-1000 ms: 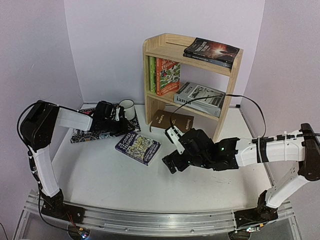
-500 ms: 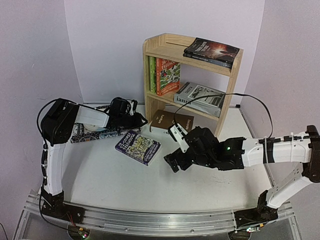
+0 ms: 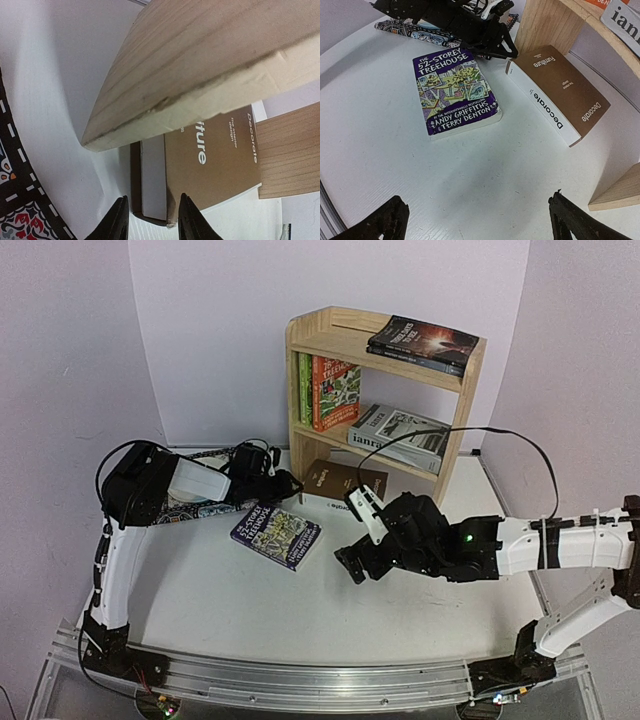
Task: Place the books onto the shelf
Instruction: Move the book to the center of the board.
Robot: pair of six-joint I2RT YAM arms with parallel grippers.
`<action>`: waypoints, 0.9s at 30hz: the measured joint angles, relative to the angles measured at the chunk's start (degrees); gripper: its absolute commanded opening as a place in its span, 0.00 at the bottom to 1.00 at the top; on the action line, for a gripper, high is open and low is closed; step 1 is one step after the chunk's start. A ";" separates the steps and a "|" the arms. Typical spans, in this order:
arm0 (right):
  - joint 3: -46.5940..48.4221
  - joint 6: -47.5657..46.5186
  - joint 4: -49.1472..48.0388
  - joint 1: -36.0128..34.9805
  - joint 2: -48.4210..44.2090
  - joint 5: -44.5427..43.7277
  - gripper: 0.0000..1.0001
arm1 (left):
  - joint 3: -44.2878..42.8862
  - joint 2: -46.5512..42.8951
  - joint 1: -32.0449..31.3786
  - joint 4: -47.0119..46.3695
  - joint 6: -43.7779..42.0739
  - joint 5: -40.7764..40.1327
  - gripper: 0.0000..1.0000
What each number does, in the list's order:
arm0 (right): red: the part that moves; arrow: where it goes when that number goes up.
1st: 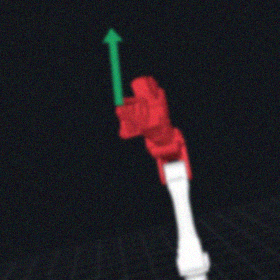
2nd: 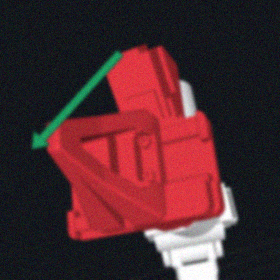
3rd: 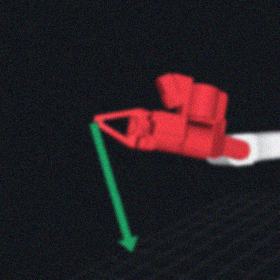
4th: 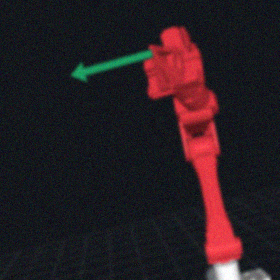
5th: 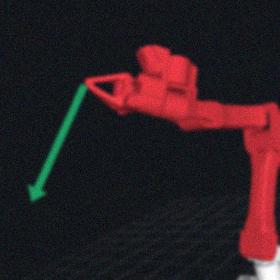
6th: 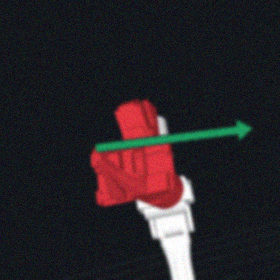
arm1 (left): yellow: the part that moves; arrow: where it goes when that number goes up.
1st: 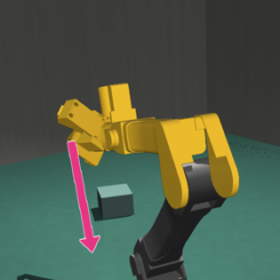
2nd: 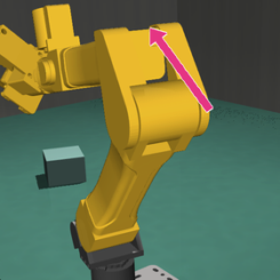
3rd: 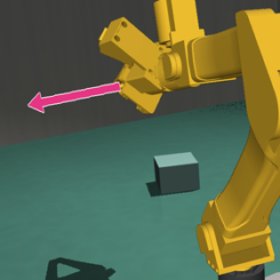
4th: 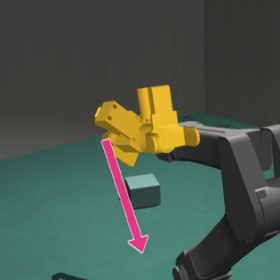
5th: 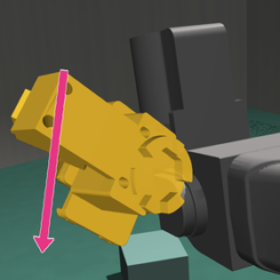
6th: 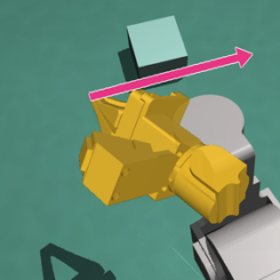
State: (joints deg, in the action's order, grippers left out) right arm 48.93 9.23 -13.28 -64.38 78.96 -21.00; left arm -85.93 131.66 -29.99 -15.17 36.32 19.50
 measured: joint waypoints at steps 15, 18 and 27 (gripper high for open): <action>-0.93 0.00 0.08 0.00 -0.10 -1.05 0.98 | -0.98 2.36 -0.01 -2.11 1.73 6.91 0.12; -1.40 0.02 0.06 0.00 -0.80 -1.13 0.98 | -0.92 2.34 -0.05 -3.04 2.03 8.05 0.00; -2.87 1.14 0.05 0.00 -3.06 -1.18 0.98 | 7.04 -2.68 -0.90 -4.78 2.30 10.33 0.00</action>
State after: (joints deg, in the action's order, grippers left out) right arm 46.06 10.37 -13.23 -64.38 75.89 -22.17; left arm -78.89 128.98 -30.88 -19.95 38.61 29.84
